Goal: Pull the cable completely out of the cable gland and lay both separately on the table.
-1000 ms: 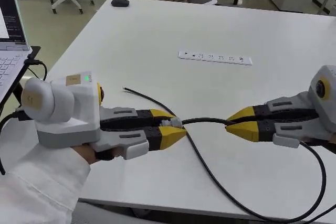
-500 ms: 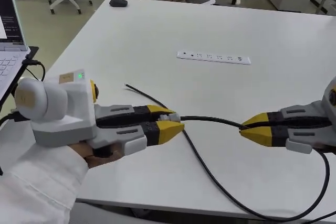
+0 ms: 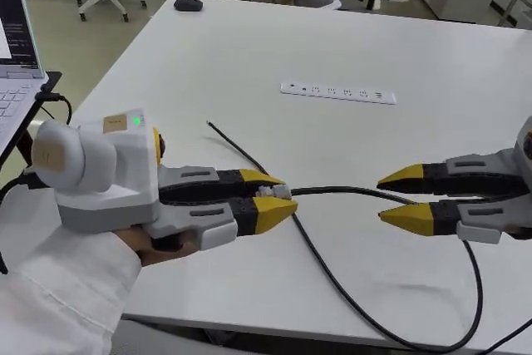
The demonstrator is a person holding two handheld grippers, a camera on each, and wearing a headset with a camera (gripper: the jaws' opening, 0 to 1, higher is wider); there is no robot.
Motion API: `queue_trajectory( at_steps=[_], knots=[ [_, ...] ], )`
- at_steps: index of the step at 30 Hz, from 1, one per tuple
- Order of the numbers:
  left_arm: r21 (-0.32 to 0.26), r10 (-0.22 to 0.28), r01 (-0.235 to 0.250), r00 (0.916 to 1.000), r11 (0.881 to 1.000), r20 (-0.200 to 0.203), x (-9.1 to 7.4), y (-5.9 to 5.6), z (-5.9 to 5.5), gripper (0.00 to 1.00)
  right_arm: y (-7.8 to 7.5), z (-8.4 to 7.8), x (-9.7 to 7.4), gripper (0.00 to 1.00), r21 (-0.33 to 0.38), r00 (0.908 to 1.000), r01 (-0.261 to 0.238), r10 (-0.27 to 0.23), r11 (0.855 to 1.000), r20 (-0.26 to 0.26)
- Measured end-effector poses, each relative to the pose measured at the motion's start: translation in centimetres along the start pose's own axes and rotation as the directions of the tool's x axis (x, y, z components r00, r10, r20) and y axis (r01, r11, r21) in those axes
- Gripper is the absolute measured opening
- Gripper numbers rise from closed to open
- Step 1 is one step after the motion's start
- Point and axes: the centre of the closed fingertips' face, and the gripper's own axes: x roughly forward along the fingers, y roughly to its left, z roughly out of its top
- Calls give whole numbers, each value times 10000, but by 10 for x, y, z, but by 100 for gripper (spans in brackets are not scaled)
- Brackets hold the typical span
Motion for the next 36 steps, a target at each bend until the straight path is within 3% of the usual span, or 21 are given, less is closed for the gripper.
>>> queue_trajectory(
  at_steps=[7, 11, 15, 23, 36],
  knots=[
    [22, -33, 33, 10000, 10000, -77, 0, -1, -1, 17, 9, 33, 29, 23, -1318, 9983, -571, 585, 9896, 73],
    [121, -43, 46, 9998, 9999, -192, 1, -2, -3, 17, 18, 36, 50, 23, -1607, 9925, -1219, 1221, 9794, -87],
    [200, -54, 58, 9997, 9998, -220, 1, -2, -3, 17, 22, 32, 62, 21, -1791, 9875, -1572, 1537, 9712, -337],
    [288, -80, 87, 9997, 9995, -234, 1, -3, -3, 17, 25, 31, 68, 6, -1911, 9834, -1812, 1788, 9647, -298],
    [284, -13, 19, 9997, 9996, -237, 0, -1, -3, 17, 23, 29, 66, 5, -1816, 9857, -1679, 1677, 9689, -167]
  ],
)
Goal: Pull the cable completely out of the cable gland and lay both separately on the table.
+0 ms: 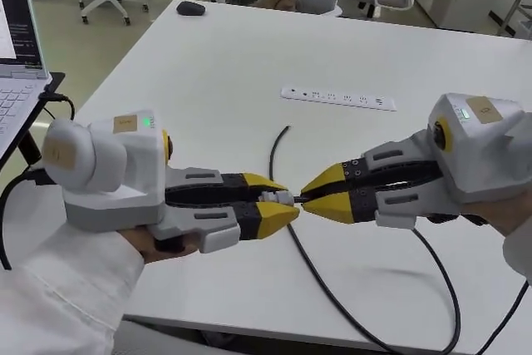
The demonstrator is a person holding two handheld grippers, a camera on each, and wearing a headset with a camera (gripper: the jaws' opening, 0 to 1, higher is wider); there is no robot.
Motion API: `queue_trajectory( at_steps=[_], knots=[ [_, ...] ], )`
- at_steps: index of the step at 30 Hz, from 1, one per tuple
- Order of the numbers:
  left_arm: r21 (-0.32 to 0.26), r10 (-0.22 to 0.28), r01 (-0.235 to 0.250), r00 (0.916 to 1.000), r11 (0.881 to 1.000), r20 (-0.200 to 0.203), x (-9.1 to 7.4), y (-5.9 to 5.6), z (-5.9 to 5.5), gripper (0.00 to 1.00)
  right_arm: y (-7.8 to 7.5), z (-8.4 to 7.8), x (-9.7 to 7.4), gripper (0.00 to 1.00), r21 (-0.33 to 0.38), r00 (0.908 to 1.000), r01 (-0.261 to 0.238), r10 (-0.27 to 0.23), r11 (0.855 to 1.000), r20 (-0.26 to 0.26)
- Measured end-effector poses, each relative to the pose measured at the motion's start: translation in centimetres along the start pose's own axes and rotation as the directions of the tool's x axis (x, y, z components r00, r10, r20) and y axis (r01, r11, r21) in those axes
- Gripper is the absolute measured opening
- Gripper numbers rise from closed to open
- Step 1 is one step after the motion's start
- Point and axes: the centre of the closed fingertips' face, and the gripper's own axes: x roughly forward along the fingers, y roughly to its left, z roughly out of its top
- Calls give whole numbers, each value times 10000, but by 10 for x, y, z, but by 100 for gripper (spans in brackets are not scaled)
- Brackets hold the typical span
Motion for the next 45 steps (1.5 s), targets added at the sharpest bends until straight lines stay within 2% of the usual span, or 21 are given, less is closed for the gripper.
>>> queue_trajectory(
  at_steps=[6, 11, 19, 24, 31, 40, 42, 45],
  knots=[
    [-132, 128, -125, 9997, 9998, 220, -2, 3, 4, 17, -6, -6, -12, 5, 267, 9992, 386, -388, 9989, 45],
    [-156, 140, -136, 9995, 9998, 269, -2, 3, 5, 17, -9, -17, -23, 5, 572, 9975, 707, -702, 9959, -96],
    [-177, 125, -119, 9994, 9998, 328, -2, 2, 6, 17, -10, -36, -43, 5, 1129, 9914, 1307, -1289, 9850, -232],
    [-209, 151, -143, 9990, 9997, 414, -3, 3, 7, 17, -11, -44, -49, 5, 1402, 9875, 1575, -1550, 9775, -290],
    [-195, 97, -88, 9989, 9998, 468, -3, 2, 9, 17, -7, -46, -45, 5, 1647, 9887, 1499, -1467, 9749, -315],
    [-173, 39, -31, 9989, 9998, 462, -3, 0, 9, 17, -6, -50, -40, 7, 1581, 9865, 1576, -1482, 9748, -695],
    [-184, 38, -28, 9987, 9998, 515, -3, 0, 10, 17, -7, -46, -38, 11, 1453, 9849, 1649, -1550, 9756, -769],
    [-162, 39, -32, 9989, 9999, 462, -3, 0, 9, 17, -6, -34, -34, 13, 1188, 9874, 1537, -1479, 9810, -558]
  ],
)
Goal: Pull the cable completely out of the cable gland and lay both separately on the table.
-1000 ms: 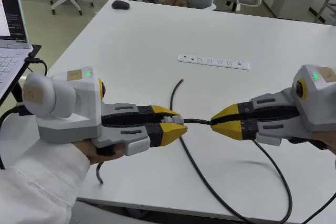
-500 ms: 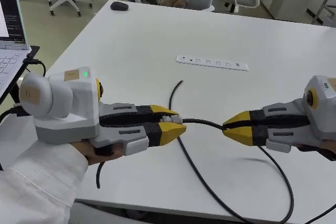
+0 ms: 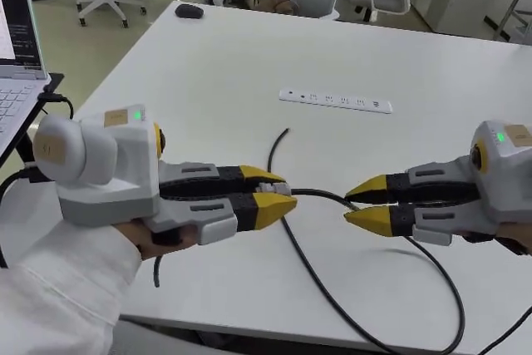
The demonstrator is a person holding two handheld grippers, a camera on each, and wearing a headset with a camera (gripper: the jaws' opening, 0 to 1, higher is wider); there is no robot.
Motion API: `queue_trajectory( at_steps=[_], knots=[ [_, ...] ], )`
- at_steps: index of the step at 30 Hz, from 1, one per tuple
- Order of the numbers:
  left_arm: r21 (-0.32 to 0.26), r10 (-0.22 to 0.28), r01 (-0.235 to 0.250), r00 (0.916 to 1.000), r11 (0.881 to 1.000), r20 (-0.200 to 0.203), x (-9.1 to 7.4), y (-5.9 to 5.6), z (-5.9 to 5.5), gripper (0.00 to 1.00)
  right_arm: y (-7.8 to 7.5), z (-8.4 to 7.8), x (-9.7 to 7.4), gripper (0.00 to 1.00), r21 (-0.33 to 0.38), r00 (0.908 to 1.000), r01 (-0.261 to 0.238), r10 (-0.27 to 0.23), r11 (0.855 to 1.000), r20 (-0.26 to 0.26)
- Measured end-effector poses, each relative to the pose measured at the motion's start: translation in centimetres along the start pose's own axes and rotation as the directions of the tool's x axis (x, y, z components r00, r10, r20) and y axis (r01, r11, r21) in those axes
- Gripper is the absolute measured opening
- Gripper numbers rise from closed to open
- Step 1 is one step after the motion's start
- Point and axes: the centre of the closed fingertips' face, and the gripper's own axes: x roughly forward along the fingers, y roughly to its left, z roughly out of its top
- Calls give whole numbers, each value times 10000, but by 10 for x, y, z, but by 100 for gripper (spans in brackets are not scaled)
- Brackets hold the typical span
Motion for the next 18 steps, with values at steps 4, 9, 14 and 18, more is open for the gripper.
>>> queue_trajectory(
  at_steps=[4, 9, 14, 18],
  knots=[
    [19, -52, 52, 10000, 10000, -54, 1, -1, -1, 17, 6, 16, 11, 15, -505, 9996, -258, 263, 9984, 100],
    [-2, -129, 129, 9997, 9999, -192, 3, -3, -4, 17, 18, 33, 36, 19, -1252, 9973, -609, 654, 9903, 321],
    [3, -187, 187, 9992, 9998, -359, 4, -5, -8, 17, 15, 33, 52, 9, -1264, 9970, -532, 597, 9906, 483],
    [-51, 4, -6, 9997, 10000, -250, 2, 0, -6, 17, 11, 35, 49, 8, -49, 9898, -358, 361, 9993, 1380]
  ],
)
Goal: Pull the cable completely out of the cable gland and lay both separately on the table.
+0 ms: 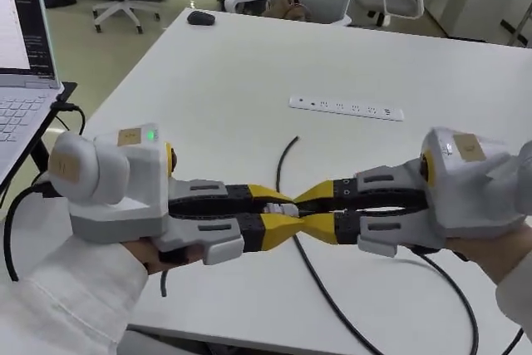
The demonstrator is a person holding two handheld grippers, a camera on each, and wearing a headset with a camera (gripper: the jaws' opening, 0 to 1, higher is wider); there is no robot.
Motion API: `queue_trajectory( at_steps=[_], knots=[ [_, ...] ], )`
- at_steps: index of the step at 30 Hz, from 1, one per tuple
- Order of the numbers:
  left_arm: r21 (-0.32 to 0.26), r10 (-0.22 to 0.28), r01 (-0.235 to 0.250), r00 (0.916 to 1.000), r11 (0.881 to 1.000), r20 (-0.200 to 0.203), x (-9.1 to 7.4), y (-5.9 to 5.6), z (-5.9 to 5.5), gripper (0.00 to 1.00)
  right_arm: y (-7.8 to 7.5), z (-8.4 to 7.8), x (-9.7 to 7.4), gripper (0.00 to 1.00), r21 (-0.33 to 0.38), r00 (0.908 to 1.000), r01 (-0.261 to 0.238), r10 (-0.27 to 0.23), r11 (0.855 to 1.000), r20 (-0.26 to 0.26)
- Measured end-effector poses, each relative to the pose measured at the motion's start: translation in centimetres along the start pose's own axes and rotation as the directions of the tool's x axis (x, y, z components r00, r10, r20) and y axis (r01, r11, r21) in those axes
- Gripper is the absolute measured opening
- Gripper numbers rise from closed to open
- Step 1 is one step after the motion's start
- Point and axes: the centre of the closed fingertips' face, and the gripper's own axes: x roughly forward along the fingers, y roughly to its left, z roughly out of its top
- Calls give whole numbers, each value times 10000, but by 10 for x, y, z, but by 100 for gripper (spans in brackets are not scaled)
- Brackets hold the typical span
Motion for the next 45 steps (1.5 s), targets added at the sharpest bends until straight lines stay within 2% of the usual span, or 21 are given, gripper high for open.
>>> queue_trajectory(
  at_steps=[5, 10, 13, 19, 23, 26, 32, 39, 45],
  knots=[
    [132, -37, 35, 9999, 9999, 165, 1, -1, 3, 18, 1, -2, -2, 8, 587, 9988, -2, -26, 9983, 485],
    [285, -48, 48, 10000, 9996, -13, 3, -1, -1, 18, 1, -4, -2, 8, 809, 9987, 26, -67, 9967, 500],
    [263, -50, 47, 9999, 9996, 126, 2, 0, 2, 19, 0, -1, -3, 8, 1075, 9971, -28, -54, 9942, 753],
    [755, 7, 13, 9997, 9971, -258, 3, -2, -2, 18, 5, -5, -1, 7, 909, 9985, -92, 43, 9958, 537],
    [258, 10, -3, 9996, 9997, -271, 2, 2, -3, 17, 7, -7, 0, 6, 540, 9995, -157, 142, 9984, 298],
    [82, -17, 18, 9999, 10000, -112, 0, 2, -1, 17, 8, -4, -1, 4, 252, 9994, -258, 252, 9993, 234],
    [84, 85, -85, 10000, 9999, -18, -1, 3, 2, 17, 5, -4, -7, 3, 184, 9996, -230, 227, 9996, 171],
    [-134, 367, -362, 9984, 9993, 421, -6, 10, 11, 17, -7, -6, -24, 3, 310, 9998, 146, -151, 9994, 137],
    [-187, 456, -447, 9977, 9988, 509, -7, 11, 12, 17, -12, -17, -37, 4, 478, 9990, 434, -428, 9979, -145]
  ],
)
